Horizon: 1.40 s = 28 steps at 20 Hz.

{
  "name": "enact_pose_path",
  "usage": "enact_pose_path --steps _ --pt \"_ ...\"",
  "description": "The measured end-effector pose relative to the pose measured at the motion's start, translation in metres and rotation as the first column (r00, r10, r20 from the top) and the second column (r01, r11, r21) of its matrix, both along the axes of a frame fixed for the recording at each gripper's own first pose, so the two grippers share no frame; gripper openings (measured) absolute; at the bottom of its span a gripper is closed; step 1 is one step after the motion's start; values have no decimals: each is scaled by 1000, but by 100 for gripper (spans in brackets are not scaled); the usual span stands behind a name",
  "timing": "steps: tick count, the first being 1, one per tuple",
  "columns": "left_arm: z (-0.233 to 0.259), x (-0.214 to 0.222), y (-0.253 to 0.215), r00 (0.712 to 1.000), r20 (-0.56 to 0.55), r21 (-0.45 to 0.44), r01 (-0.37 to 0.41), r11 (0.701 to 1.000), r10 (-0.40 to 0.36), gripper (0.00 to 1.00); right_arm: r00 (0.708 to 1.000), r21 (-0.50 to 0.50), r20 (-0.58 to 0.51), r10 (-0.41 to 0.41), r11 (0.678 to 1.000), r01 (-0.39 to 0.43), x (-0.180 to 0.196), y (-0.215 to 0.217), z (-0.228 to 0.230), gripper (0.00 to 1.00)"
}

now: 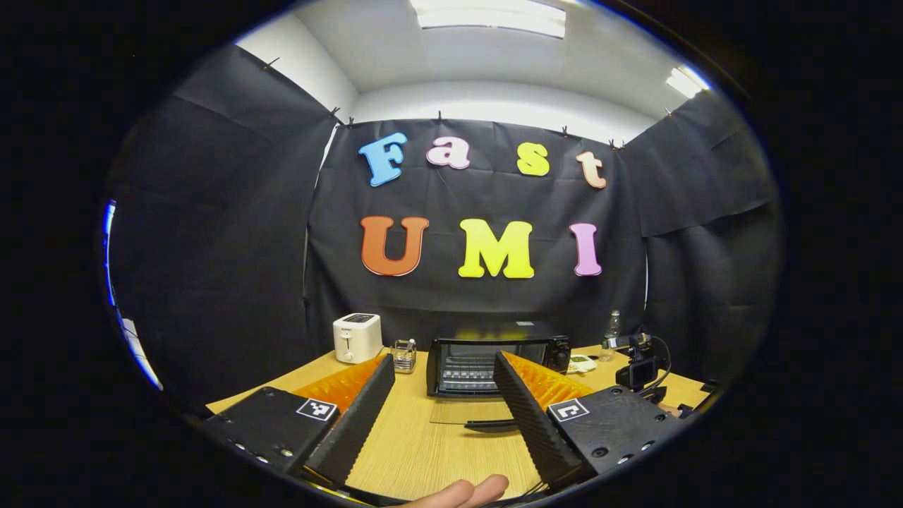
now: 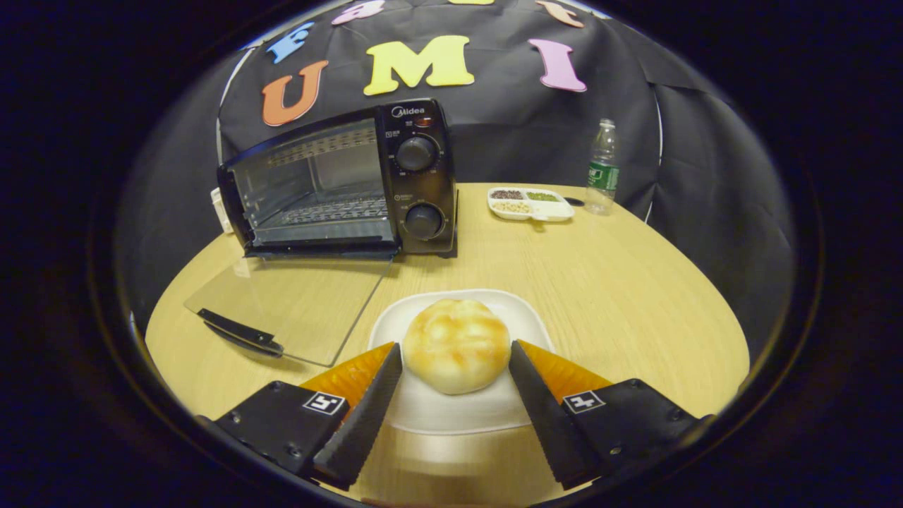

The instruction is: Open the electric oven with the left hand, put the food in, and close the electric oven.

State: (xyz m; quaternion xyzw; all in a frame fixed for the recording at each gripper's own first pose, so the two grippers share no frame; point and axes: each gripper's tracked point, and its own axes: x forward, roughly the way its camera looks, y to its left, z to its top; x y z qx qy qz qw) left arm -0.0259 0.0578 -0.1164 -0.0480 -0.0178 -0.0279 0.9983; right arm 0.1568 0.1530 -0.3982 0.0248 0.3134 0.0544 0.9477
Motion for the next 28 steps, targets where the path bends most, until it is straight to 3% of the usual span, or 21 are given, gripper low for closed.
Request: enact_pose_path --steps 4,8,12,15,20,23,24,26,27,28 --pt "-5 -3 4 1000 5 8 2 1000 -2 93 1000 35 -6 -6 999 6 10 2 -3 95" --pt "-4 -5 -1 1000 16 34 12 999 -13 93 1000 61 22 -19 998 18 9 -2 3 87" --pt "-2 -4 -12 999 -3 25 48 999 -48 93 995 145 84 -47 989 34 -2 3 34 85" --pt "-3 -4 -13 999 -24 29 45 999 -44 93 987 224 156 -31 974 -5 -12 19 68 85" --pt "-6 -7 -17 998 -28 6 61 998 -61 93 978 436 206 -39 898 -56 -14 60 102 83" --pt "-14 -3 -18 995 -43 -8 87 996 -88 100 978 585 204 -42 806 -88 -11 102 114 83" --pt "-17 -3 -17 994 -54 -12 93 996 -94 93 979 623 197 -49 778 -86 -7 115 117 83" --pt "-21 0 -7 995 -68 -9 77 997 -78 93 983 653 174 -60 754 -70 3 139 118 82" --pt "-23 2 -1 995 -75 -6 67 998 -68 83 983 654 171 -60 754 -67 12 153 120 82" --pt "-24 3 4 995 -78 -6 57 998 -58 83 983 651 168 -69 757 -58 20 164 121 82"
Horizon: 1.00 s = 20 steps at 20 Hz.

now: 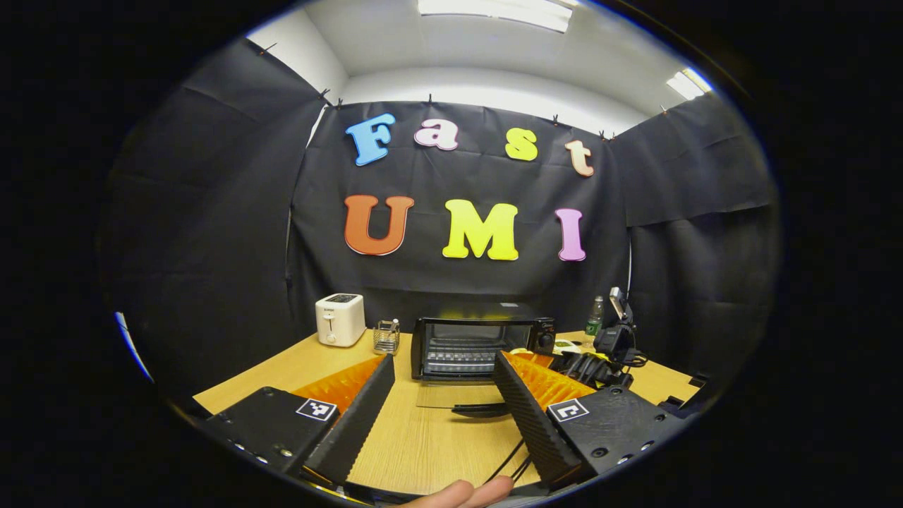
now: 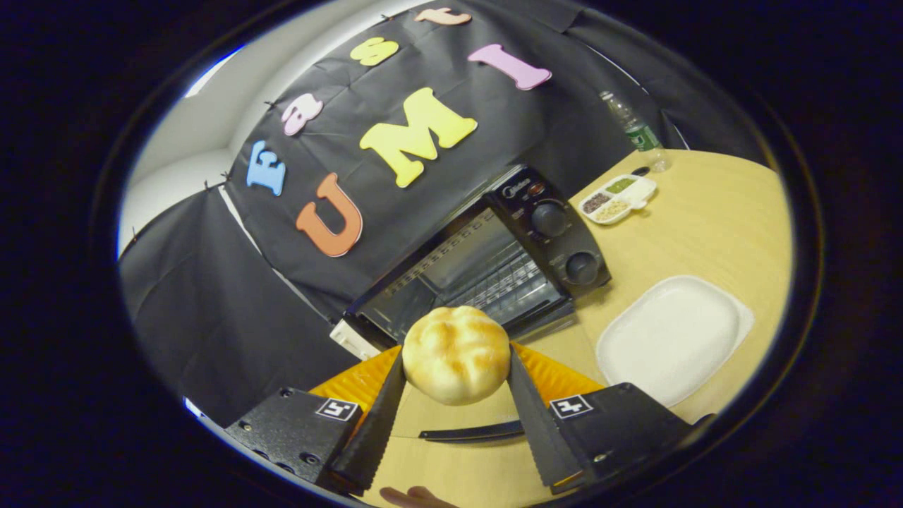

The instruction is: Open the electric oven with the left hand, put the food in, and close the electric oven.

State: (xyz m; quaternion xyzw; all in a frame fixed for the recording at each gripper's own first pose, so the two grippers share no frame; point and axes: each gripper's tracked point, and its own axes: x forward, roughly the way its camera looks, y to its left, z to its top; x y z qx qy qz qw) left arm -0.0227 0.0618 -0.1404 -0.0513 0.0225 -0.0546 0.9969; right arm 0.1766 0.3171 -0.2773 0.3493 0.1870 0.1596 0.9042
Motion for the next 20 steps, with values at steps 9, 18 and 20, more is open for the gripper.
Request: enact_pose_path --steps 9,18,20 --pt "-16 22 17 999 -12 5 -34 999 34 93 1000 -163 -4 -30 986 29 106 56 -25 82" --pt "-43 40 23 996 -89 -5 -17 1000 17 93 995 -239 53 -82 967 92 182 50 -27 83" --pt "-48 42 25 994 -103 -10 -25 1000 23 93 994 -274 78 -73 957 92 186 47 -28 88"
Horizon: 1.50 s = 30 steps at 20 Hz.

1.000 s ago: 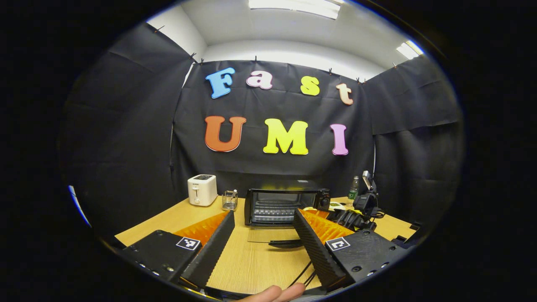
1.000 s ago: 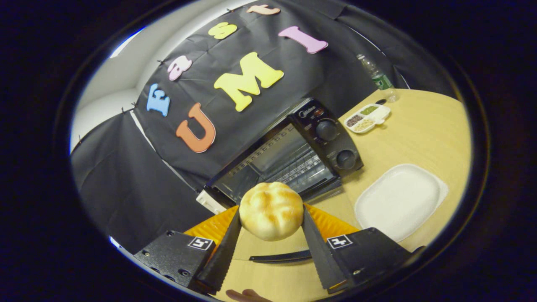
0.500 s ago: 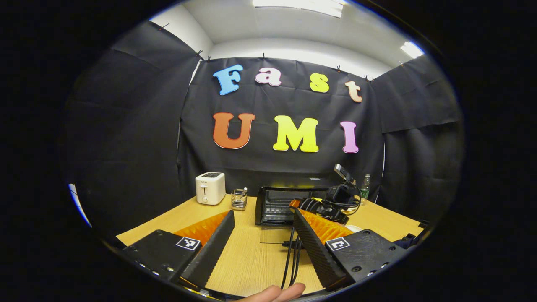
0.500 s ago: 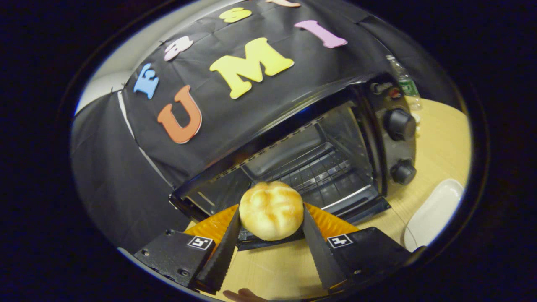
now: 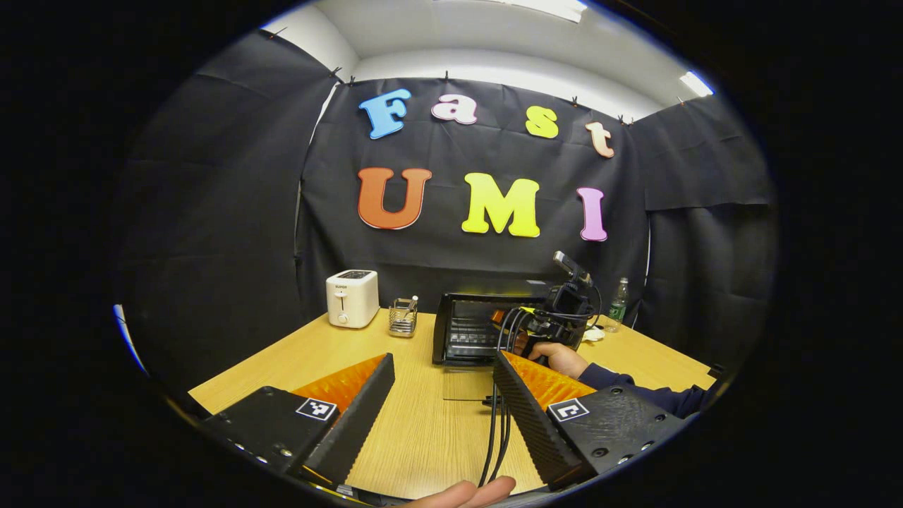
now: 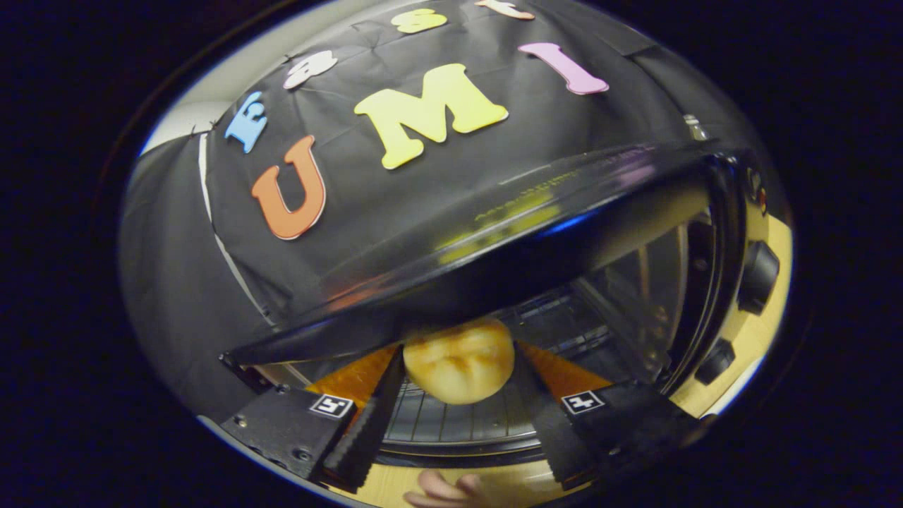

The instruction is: Open the electric oven with the left hand, put the food in, and close the electric oven.

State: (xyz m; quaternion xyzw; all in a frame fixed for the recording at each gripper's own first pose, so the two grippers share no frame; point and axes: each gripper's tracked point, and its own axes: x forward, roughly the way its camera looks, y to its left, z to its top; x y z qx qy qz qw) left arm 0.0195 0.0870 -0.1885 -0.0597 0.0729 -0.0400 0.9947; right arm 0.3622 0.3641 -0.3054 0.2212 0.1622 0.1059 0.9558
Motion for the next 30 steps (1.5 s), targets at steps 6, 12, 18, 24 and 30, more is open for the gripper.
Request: enact_pose_path --steps 6,12,18,24,30 --pt "0 2 -8 1000 -11 17 3 1000 -3 93 997 23 -1 76 997 -76 -48 -4 6 96" --pt "-3 -5 -20 1000 -20 13 23 1000 -22 93 997 61 46 63 996 -66 -120 -54 39 96" --pt "2 -9 -29 1000 9 -14 -1 1000 1 93 991 55 131 38 997 -45 -194 -122 96 95" --pt "-9 5 -51 999 -36 -1 9 1000 -9 93 981 -4 191 -25 1000 26 -273 -207 164 92" --pt "-46 31 -100 978 -182 13 107 994 -103 93 930 -133 345 -130 974 186 -337 -288 226 92"
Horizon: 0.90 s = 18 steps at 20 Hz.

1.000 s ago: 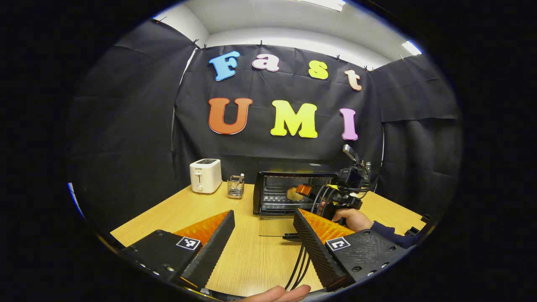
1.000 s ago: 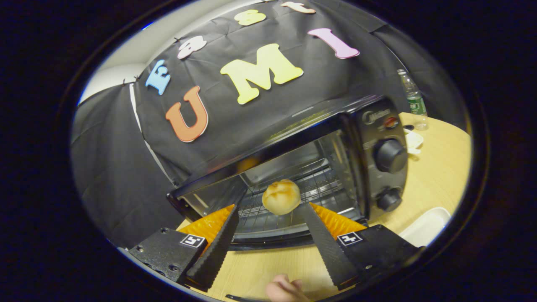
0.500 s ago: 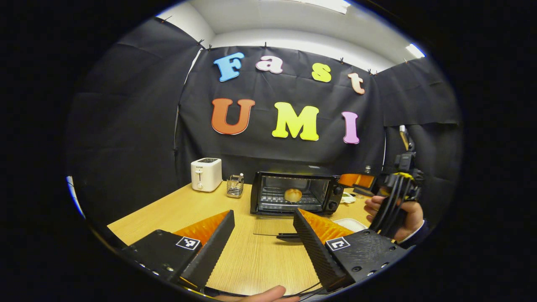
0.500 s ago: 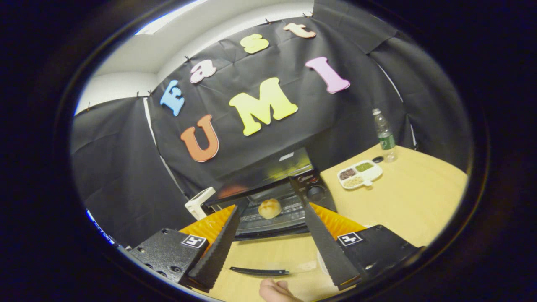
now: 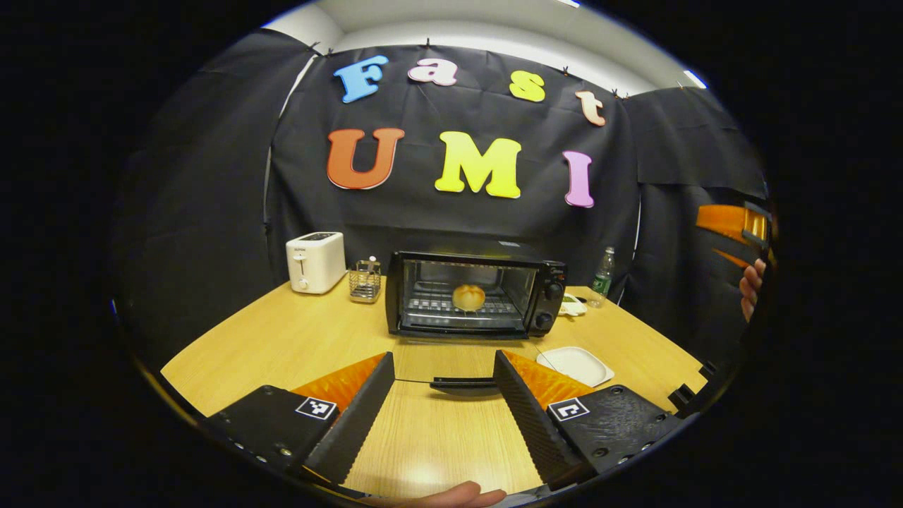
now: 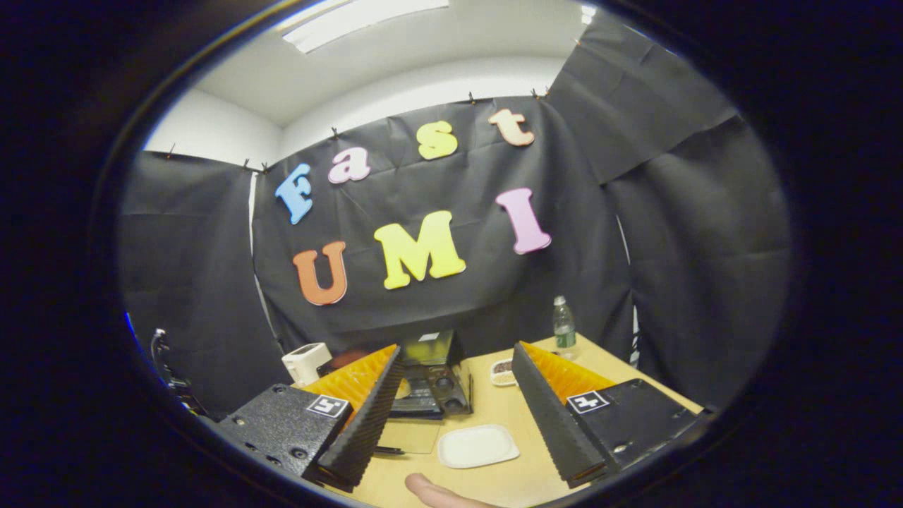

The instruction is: Open the electric oven with the left hand, put the food in, and close the electric oven.

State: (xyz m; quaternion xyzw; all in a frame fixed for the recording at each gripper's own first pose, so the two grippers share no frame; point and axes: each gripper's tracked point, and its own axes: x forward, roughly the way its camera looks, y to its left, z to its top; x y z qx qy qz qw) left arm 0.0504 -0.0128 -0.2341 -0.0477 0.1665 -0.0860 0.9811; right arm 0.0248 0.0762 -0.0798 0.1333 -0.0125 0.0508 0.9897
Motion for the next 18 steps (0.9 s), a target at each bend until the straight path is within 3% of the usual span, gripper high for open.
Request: enact_pose_path --steps 4,7,18 --pt "-35 15 -27 995 -80 50 55 997 -51 94 999 18 -1 -42 999 42 -22 -42 9 92" --pt "-71 20 -32 983 -184 83 37 996 -21 94 996 -4 4 -87 996 87 -27 -63 8 92" --pt "-135 32 -74 925 -381 166 65 984 3 95 998 -87 -56 38 995 -43 -22 -43 -25 93"
